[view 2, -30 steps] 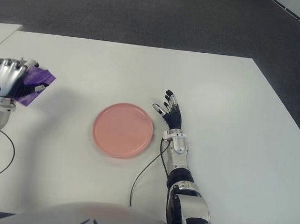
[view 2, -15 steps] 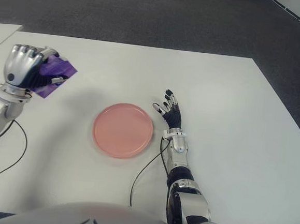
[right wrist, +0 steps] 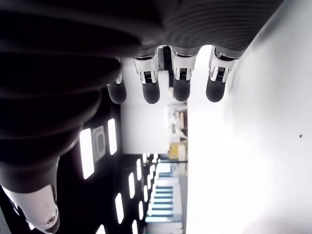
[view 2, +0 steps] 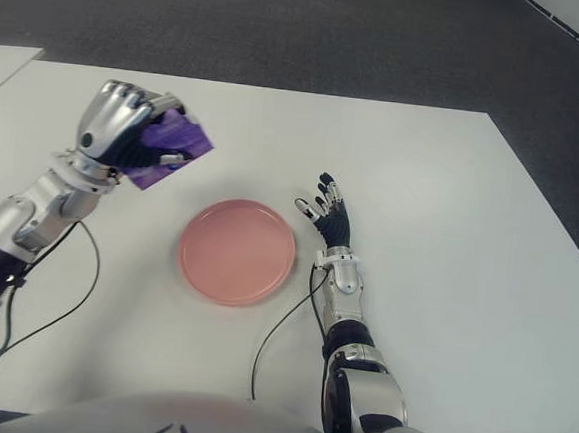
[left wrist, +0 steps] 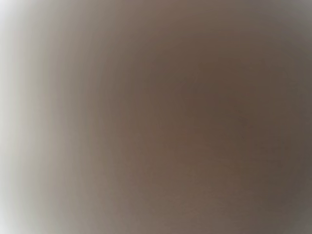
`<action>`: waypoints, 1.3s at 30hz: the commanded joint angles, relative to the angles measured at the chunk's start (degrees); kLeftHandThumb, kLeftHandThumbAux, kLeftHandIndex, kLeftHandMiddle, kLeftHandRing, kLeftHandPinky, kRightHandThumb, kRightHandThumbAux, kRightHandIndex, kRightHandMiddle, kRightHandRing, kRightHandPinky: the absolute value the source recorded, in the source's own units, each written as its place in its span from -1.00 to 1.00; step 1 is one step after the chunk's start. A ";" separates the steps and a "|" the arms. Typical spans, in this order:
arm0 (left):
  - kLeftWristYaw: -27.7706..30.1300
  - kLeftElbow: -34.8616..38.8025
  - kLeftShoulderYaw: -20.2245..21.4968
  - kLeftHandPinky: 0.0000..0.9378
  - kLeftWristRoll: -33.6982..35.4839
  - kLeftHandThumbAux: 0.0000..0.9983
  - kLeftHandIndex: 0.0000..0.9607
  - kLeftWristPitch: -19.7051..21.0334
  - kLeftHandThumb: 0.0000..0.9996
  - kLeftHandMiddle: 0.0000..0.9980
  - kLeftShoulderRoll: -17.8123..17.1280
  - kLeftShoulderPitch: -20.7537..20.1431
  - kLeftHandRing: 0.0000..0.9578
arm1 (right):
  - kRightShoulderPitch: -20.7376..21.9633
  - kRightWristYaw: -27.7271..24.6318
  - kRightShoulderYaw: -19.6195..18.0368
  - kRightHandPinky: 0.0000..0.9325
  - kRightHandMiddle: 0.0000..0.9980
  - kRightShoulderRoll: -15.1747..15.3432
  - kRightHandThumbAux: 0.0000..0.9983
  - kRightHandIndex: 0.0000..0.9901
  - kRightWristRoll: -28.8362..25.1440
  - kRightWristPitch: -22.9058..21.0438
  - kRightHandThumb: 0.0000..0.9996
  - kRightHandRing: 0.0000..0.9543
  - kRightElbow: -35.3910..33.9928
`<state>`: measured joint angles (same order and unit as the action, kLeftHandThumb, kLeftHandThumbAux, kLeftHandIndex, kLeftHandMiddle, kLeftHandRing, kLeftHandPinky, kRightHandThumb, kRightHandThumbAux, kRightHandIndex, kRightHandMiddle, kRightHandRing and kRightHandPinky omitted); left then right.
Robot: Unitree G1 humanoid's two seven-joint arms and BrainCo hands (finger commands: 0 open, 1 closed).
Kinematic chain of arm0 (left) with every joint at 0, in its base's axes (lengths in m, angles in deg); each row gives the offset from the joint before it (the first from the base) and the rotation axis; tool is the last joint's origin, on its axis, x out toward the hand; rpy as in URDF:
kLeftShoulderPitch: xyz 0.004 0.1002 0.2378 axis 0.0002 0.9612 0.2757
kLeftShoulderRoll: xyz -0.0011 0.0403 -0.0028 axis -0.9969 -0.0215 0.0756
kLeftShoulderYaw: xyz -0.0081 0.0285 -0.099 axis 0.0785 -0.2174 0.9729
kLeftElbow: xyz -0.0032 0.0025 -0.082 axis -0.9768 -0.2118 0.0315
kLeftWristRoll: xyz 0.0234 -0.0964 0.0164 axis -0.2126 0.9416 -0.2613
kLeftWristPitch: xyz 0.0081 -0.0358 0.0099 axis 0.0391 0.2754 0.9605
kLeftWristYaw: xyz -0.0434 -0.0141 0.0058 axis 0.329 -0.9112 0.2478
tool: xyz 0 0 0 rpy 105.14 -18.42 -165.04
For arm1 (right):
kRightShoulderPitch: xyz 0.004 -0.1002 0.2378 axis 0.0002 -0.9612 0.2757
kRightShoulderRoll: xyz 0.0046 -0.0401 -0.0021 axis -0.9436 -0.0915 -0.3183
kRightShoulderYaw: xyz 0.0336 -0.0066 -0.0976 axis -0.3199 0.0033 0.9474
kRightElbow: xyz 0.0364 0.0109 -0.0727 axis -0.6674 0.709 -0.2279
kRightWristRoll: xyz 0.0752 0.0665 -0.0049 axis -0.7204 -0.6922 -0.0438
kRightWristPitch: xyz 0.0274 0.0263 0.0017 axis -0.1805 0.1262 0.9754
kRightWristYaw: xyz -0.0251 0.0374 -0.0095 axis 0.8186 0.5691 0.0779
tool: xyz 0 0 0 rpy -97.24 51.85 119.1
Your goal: Put the tissue paper into the plate.
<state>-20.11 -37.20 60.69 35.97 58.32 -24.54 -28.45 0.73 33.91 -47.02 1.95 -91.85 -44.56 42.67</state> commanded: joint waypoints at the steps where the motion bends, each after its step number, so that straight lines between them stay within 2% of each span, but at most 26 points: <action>1: 0.69 -3.50 -3.94 0.86 -3.26 0.40 -0.08 -2.06 0.50 0.74 3.15 -1.91 0.82 | -3.85 -0.34 -0.42 -0.87 -0.96 -0.14 0.35 -0.97 -0.66 -2.42 -0.76 -0.96 3.06; 4: -1.23 -7.18 -7.18 0.86 -6.02 0.39 -0.08 -3.22 0.50 0.73 6.17 -4.01 0.81 | -4.01 -0.53 -0.56 -0.87 -0.96 -0.09 0.35 -0.97 -0.67 -2.33 -0.76 -0.96 2.99; 10: -3.64 -10.86 -11.09 0.85 -9.89 0.39 -0.08 -4.85 0.50 0.72 9.49 -6.55 0.80 | -4.42 -0.72 -0.64 -0.87 -0.96 -0.13 0.35 -0.97 -0.64 -2.14 -0.76 -0.96 2.69; 16: -4.41 -11.77 -14.26 0.81 -13.41 0.39 -0.08 -4.02 0.49 0.69 11.52 -6.47 0.78 | -5.00 -0.80 -0.59 -0.87 -0.96 -0.23 0.35 -0.97 -0.61 -1.93 -0.76 -0.96 2.18; 29: -0.86 -10.82 -17.43 0.79 -15.82 0.39 -0.08 -2.08 0.48 0.67 11.85 -6.61 0.75 | -6.29 -0.94 -0.44 -0.87 -0.96 -0.37 0.35 -0.97 -0.59 -1.93 -0.76 -0.96 0.56; 39: 0.50 -13.91 -19.96 0.80 -15.21 0.39 -0.08 -3.50 0.48 0.66 13.25 -7.10 0.75 | -6.76 -1.26 -0.53 -0.87 -0.96 -0.18 0.35 -0.97 -0.76 -2.08 -0.76 -0.96 -0.07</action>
<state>-20.89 -49.55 41.87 20.90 55.32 -11.96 -35.06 -1.48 32.93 -47.39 2.27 -91.89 -43.98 39.99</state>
